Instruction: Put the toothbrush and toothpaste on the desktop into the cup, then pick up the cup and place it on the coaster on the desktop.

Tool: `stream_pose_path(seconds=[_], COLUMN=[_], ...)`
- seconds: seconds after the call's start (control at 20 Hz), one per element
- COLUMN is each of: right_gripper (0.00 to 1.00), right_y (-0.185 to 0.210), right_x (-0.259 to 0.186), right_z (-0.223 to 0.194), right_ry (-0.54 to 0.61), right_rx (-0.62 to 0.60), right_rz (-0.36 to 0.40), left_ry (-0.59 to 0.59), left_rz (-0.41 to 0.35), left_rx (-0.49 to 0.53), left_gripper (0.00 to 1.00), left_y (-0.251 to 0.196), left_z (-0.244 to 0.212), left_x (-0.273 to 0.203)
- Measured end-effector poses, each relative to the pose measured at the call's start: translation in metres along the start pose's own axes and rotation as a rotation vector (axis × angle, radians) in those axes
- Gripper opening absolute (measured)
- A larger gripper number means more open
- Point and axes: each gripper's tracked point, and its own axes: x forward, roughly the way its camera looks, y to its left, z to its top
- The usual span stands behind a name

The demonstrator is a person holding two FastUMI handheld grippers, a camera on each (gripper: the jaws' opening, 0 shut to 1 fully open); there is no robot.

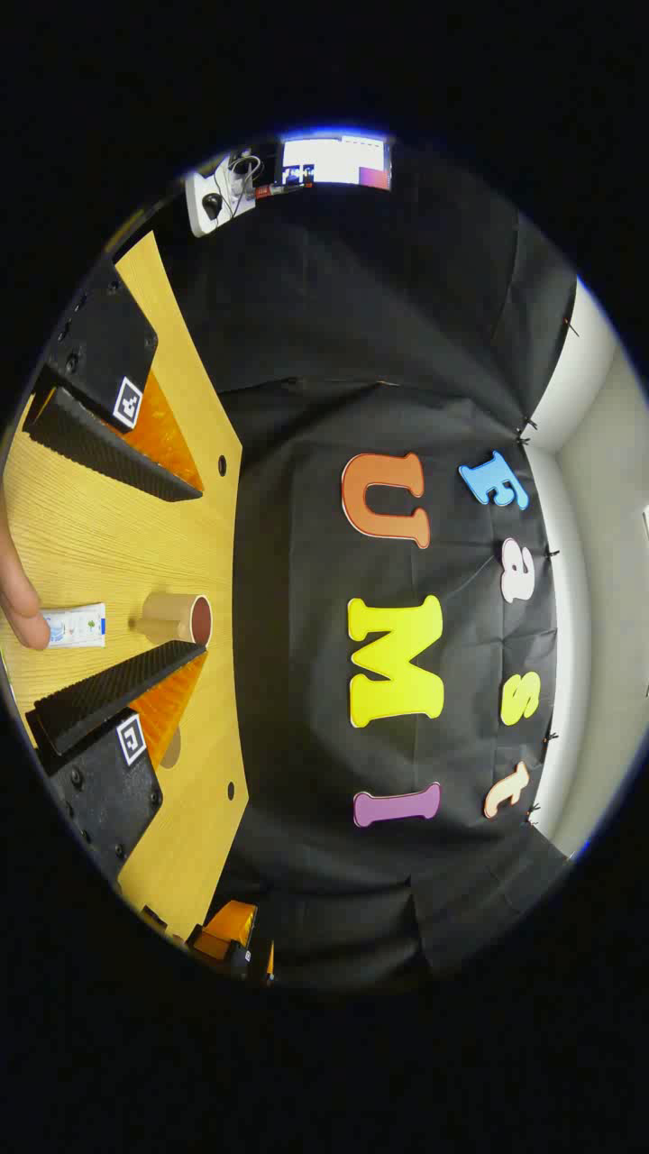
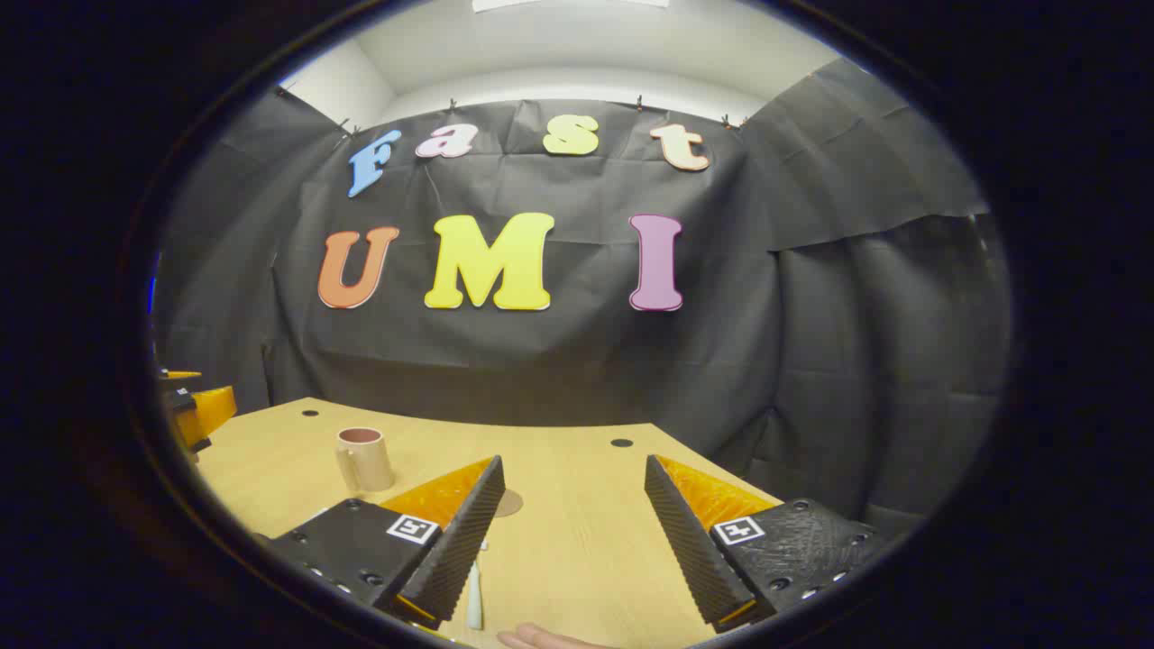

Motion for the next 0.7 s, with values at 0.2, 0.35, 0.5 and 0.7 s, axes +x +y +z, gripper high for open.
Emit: stream_pose_path(seconds=[0.2, 0.35, 0.5, 0.7], right_gripper=[0.95, 0.94, 0.94, 0.94], right_y=[-0.0012, 0.0024, 0.0047, 0.0017], right_x=[-0.0009, -0.002, -0.002, -0.0002], right_z=[0.0009, 0.0017, 0.0013, -0.0004], right_ry=[-0.012, -0.02, -0.021, -0.018], right_rx=[-0.009, -0.017, -0.021, -0.03], right_rz=[-0.006, 0.0, 0.008, 0.001], left_ry=[0.02, 0.026, 0.025, 0.02], left_rz=[-0.007, -0.014, -0.015, -0.022], left_rx=[-0.015, -0.017, -0.008, 0.002], left_gripper=[0.99, 0.99, 0.98, 0.98], left_y=[-0.0021, -0.0024, -0.004, -0.0059], left_z=[-0.0051, -0.0079, -0.0075, -0.0064], left_x=[-0.0016, -0.0023, -0.0032, -0.0033])
